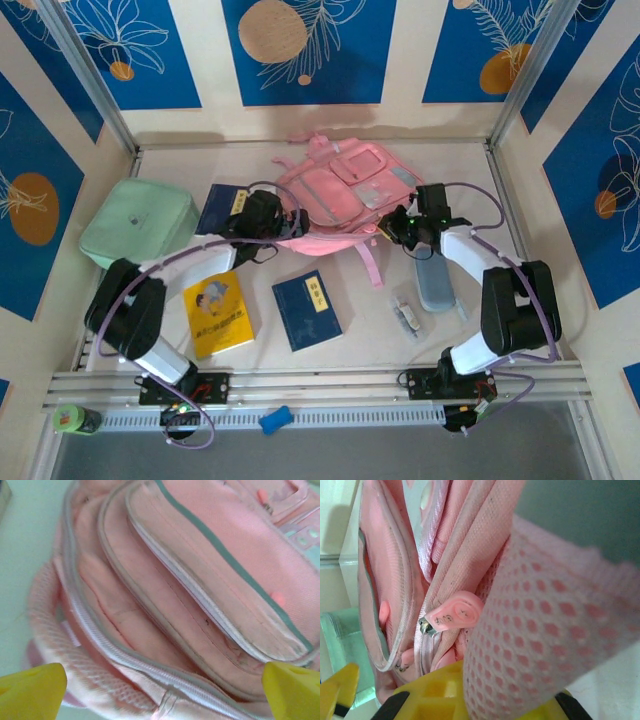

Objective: Pack the student bag
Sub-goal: Pick up the student bag from the top-center of the table, then unzip the student bag at the top-center of the table.

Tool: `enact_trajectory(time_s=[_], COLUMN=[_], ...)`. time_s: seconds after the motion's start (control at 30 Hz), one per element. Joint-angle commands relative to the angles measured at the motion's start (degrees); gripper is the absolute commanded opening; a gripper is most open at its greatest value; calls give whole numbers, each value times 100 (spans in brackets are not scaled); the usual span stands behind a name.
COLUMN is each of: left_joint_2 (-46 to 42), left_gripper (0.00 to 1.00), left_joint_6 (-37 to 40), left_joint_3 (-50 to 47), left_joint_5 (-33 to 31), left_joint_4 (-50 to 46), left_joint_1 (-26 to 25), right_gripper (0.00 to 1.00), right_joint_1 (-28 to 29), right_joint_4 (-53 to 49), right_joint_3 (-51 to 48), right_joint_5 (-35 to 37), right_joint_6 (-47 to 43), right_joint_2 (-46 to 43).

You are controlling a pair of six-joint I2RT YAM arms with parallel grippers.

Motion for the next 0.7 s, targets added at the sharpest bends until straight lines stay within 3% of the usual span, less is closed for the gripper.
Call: enact_trajectory(time_s=[0.0, 0.23, 0.4, 0.67], left_joint_2=[-534, -849, -478, 639], left_gripper=[99, 97, 91, 75], left_joint_6=[-132, -270, 98, 413], left_joint_3=[160, 31, -53, 372], left_joint_5=[11, 87, 44, 398], left_joint_4=[-847, -634, 383, 1308], left_joint_1=[-88, -1288, -2120, -2360], right_gripper=[0, 0, 0, 0], right_joint_1=[-3, 112, 174, 226], right_joint_4=[367, 572, 726, 704], right_joint_3=[-34, -212, -243, -136], right_joint_5=[20, -54, -258, -395], right_joint_6=[412, 743, 910, 1084], right_joint_2=[-387, -520, -524, -582])
